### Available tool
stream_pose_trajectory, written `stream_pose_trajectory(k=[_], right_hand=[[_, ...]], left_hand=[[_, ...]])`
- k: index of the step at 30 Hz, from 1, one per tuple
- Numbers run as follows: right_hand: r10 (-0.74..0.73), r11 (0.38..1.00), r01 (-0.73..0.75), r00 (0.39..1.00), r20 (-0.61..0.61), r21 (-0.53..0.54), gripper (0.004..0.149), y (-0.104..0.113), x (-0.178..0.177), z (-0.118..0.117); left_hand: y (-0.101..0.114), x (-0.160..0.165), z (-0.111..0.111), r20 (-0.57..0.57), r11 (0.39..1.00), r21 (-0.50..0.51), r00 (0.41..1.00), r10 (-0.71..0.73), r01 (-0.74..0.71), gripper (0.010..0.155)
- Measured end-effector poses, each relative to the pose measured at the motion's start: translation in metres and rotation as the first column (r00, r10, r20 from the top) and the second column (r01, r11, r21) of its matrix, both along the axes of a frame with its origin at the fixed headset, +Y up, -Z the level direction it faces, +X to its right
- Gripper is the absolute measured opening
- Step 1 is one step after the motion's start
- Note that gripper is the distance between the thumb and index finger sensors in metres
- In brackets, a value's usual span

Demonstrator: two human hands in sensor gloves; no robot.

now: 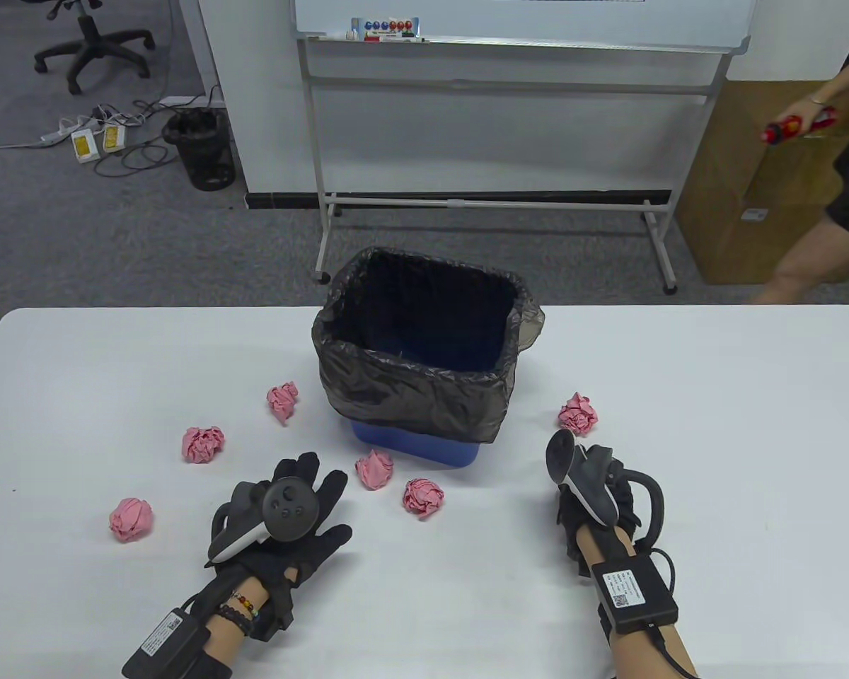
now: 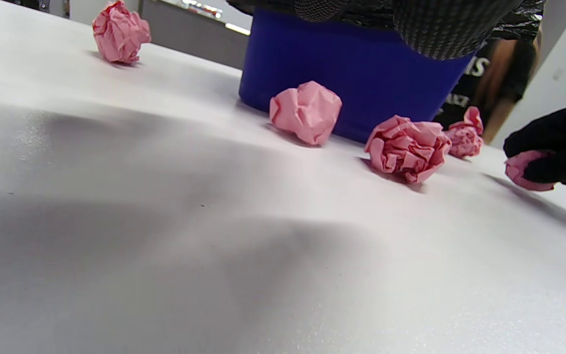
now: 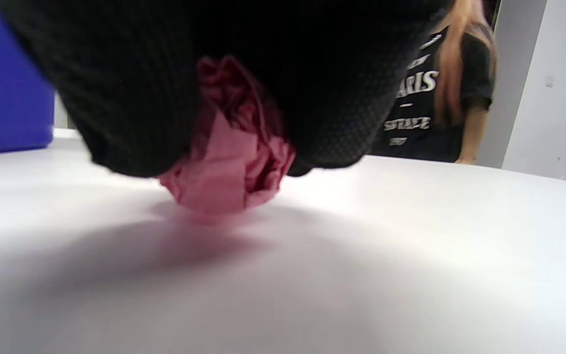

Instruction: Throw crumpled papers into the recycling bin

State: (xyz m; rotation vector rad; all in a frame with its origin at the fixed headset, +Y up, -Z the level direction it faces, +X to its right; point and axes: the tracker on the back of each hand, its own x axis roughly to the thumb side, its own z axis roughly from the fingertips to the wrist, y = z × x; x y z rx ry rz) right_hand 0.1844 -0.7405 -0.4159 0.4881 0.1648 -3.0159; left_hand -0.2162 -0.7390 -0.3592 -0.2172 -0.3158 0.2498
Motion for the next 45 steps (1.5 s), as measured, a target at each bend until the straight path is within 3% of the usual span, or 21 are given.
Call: stream_pose_trajectory(k=[9, 15, 25, 29, 35, 41, 45], right_hand=[[-0.115, 0.993, 0.115, 0.993, -0.027, -0.025, 0.062, 0.029, -0.002, 0.009], [-0.266, 0.96, 0.257, 0.961, -0.071, -0.115, 0.062, 0.042, -0.011, 0.018], [-0.554, 0.797, 0.47, 0.82, -0.147, -0.381, 0.061, 0.05, -0.045, 0.024], [-0.658, 0.707, 0.511, 0.728, -0.192, -0.488, 0.061, 0.056, -0.065, 0.025], [-0.841, 0.493, 0.586, 0.51, -0.18, -0.643, 0.061, 0.071, -0.093, 0.021], [-0.94, 0.329, 0.654, 0.296, -0.169, -0.681, 0.06, 0.101, -0.111, 0.014], [-0.957, 0.289, 0.692, 0.207, -0.202, -0.661, 0.06, 0.127, -0.118, 0.008]], left_hand=[[0.0, 0.0, 0.0, 0.002, 1.0, 0.001, 1.0, -0.003, 0.003, 0.079], [0.0, 0.001, 0.001, 0.001, 1.0, -0.006, 1.0, -0.005, 0.005, 0.079], [0.001, 0.0, 0.001, -0.001, 1.0, -0.007, 1.0, -0.005, 0.005, 0.079], [0.001, 0.0, 0.0, -0.004, 1.0, -0.005, 1.0, 0.0, 0.0, 0.079], [0.002, -0.001, 0.0, -0.006, 1.0, -0.003, 1.0, 0.003, -0.003, 0.079], [0.003, -0.001, 0.0, -0.005, 1.0, 0.0, 1.0, 0.01, -0.01, 0.079], [0.003, -0.002, 0.001, -0.005, 1.0, 0.002, 1.0, 0.012, -0.012, 0.079]])
